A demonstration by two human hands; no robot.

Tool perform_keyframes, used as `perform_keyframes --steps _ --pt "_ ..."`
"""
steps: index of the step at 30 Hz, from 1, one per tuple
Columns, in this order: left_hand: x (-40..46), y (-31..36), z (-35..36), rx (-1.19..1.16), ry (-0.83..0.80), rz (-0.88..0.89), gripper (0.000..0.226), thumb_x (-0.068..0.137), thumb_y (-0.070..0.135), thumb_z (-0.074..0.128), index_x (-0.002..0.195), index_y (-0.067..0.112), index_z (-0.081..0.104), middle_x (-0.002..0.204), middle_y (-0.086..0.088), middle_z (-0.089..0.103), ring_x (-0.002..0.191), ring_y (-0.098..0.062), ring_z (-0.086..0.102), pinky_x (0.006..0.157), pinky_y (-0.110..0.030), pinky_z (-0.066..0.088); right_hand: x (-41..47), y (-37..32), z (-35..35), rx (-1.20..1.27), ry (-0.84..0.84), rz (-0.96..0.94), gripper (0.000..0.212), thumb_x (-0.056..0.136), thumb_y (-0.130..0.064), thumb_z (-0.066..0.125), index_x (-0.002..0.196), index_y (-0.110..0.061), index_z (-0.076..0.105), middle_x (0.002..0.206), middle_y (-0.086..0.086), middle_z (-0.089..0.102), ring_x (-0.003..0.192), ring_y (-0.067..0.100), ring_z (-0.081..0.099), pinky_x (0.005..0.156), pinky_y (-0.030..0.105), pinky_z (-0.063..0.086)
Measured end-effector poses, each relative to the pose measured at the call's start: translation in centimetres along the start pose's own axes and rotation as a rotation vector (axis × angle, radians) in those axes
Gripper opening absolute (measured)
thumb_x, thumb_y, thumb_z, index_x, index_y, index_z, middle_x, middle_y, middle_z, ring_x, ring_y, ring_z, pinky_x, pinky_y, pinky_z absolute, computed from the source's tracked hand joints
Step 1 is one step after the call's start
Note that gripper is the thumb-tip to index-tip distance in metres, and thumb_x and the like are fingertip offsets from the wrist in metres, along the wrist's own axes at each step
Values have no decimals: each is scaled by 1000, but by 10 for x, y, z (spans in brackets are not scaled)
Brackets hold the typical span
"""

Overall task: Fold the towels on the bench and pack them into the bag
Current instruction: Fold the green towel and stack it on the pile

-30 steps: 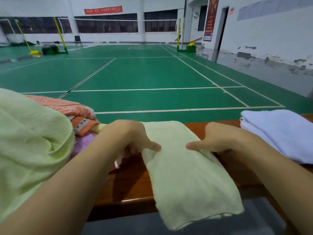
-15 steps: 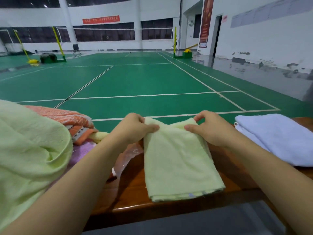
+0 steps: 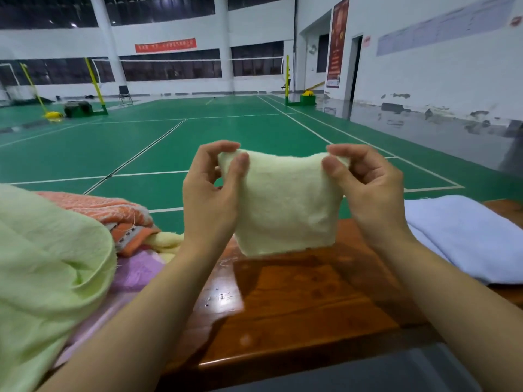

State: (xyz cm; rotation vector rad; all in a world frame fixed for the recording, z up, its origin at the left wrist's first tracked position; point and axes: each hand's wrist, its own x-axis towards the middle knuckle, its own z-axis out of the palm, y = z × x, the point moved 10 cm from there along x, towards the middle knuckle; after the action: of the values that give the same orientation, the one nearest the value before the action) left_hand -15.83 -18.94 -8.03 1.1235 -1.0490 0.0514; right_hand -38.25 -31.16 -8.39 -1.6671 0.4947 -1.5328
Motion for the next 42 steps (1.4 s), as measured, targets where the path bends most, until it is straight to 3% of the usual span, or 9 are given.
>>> perform_keyframes --steps 4,10,14,18,22,28,33,38,42 --pt "5 3 10 61 -93 -9 32 99 27 61 128 35 52 113 19 60 92 -17 67 81 -44 59 -2 -4 19 -66 -179 -32 52 85 -14 80 129 -32 59 122 -9 66 104 10 69 87 34 59" --pt "-4 -51 26 341 -320 -289 39 103 25 50 140 37 45 110 4 62 99 -23 63 101 -45 50 -5 23 17 -385 -140 114 44 86 -26 79 124 -34 59 121 -15 63 110 8 62 100 37 50" --pt "-39 -104 32 587 -611 -568 48 102 33 53 148 28 41 134 -8 60 118 -26 59 104 -33 44 -31 78 28 -817 -507 455 61 86 -44 76 138 -31 48 132 -4 57 113 15 55 88 27 41" --pt "-46 -113 24 1053 -734 -464 64 99 47 51 153 23 28 144 -17 45 133 -38 42 109 -42 35 -44 98 23 -1137 -677 463 59 90 -63 59 137 -29 50 135 -5 58 122 20 55 95 34 46" --pt "-33 -70 39 906 -798 -338 30 93 51 62 104 24 63 101 -1 68 95 -19 64 74 -31 46 -22 80 22 -1173 -554 209 36 101 -53 46 126 -30 56 129 0 52 122 22 50 99 38 42" --pt "-109 -60 76 810 -1499 -400 25 86 42 77 99 24 68 86 8 69 64 -8 60 61 -20 46 -71 99 77 -852 -1060 215 27 106 -42 40 128 -37 54 140 -11 51 131 9 45 112 38 36" --pt "-89 -73 65 984 -1441 -297 23 91 14 69 111 25 71 101 8 66 87 -11 57 65 -19 40 -66 102 64 -1088 -1092 250 32 102 -57 38 131 -48 50 125 -8 44 121 18 46 108 43 36" --pt "-47 -93 32 1088 -1107 -296 32 88 7 57 100 35 64 123 0 60 109 -21 59 87 -29 47 -77 90 54 -1077 -1261 375 38 102 -59 35 135 -47 49 104 -10 49 101 17 57 98 37 44" --pt "-26 -95 5 1224 -896 -381 27 94 33 62 112 13 58 121 -11 60 101 -30 58 82 -31 46 -45 86 46 -1030 -885 313 34 103 -54 39 129 -35 49 113 -4 62 101 19 59 91 37 47"
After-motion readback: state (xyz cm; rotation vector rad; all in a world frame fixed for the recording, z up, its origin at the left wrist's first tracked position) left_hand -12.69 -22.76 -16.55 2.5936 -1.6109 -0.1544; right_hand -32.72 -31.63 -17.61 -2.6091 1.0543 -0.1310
